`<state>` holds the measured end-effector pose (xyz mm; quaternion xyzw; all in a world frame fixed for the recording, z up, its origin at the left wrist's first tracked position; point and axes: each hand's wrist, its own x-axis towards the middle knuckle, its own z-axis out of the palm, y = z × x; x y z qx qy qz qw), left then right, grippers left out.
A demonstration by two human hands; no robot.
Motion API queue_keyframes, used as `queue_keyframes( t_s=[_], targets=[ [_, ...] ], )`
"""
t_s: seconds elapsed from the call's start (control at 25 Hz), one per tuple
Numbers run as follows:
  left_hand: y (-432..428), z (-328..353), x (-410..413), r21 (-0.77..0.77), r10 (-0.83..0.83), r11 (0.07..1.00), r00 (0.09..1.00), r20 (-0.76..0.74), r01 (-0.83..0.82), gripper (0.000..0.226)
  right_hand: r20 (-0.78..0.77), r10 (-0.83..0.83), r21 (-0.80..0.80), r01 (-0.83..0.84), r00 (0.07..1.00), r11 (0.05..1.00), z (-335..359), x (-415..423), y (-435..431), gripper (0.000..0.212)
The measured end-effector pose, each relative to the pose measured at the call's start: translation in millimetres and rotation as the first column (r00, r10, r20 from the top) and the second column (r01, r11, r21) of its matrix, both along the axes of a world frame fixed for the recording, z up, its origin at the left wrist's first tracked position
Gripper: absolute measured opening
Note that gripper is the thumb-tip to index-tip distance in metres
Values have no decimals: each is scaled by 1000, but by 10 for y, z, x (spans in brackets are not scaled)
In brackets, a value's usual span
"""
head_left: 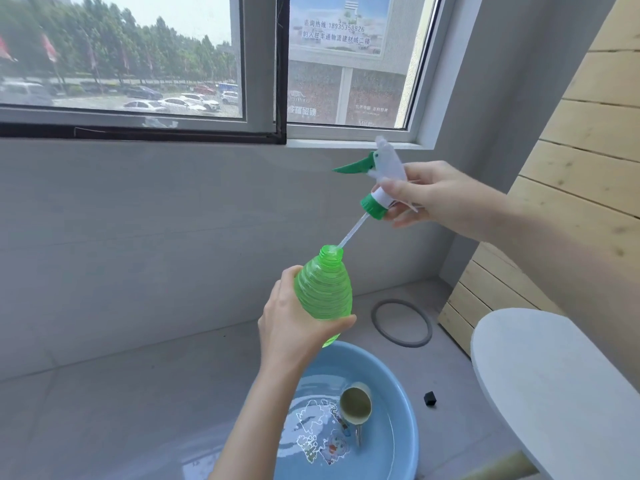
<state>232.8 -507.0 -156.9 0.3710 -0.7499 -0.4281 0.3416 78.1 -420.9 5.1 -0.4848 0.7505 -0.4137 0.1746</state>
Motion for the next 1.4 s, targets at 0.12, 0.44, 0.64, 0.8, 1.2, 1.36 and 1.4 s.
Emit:
queue_keyframes(
  t_s=[0.12,0.44,0.64,0.8,1.2,1.36,1.4],
  targets=[
    [-46,6,-75,23,-2,1000,1000,-6,2,76,-127,109,38,-105,986,994,37,-17,-194,28],
    [-115,100,-294,31,-4,1000,999,-52,5,75,-159,305,198,-272,939,942,-59,-163,-568,12],
    [-174,155,-366,-20,10,1000,998,-60,-11,77,-182,342,230,-298,922,927,55,-314,-512,8],
    [-203,135,-378,-11,30,999,997,-69,-30,79,-202,350,241,-301,915,923,60,-301,-541,11],
    [-130,157,-260,18,39,999,990,-136,-37,75,-269,378,301,-295,886,907,131,-37,-559,11],
    [-106,159,-223,-10,44,999,993,-111,-45,74,-291,379,352,-270,879,896,150,28,-528,7],
    [-106,159,-216,-11,51,999,993,-110,-52,75,-297,362,348,-253,884,903,155,46,-525,9]
  ],
)
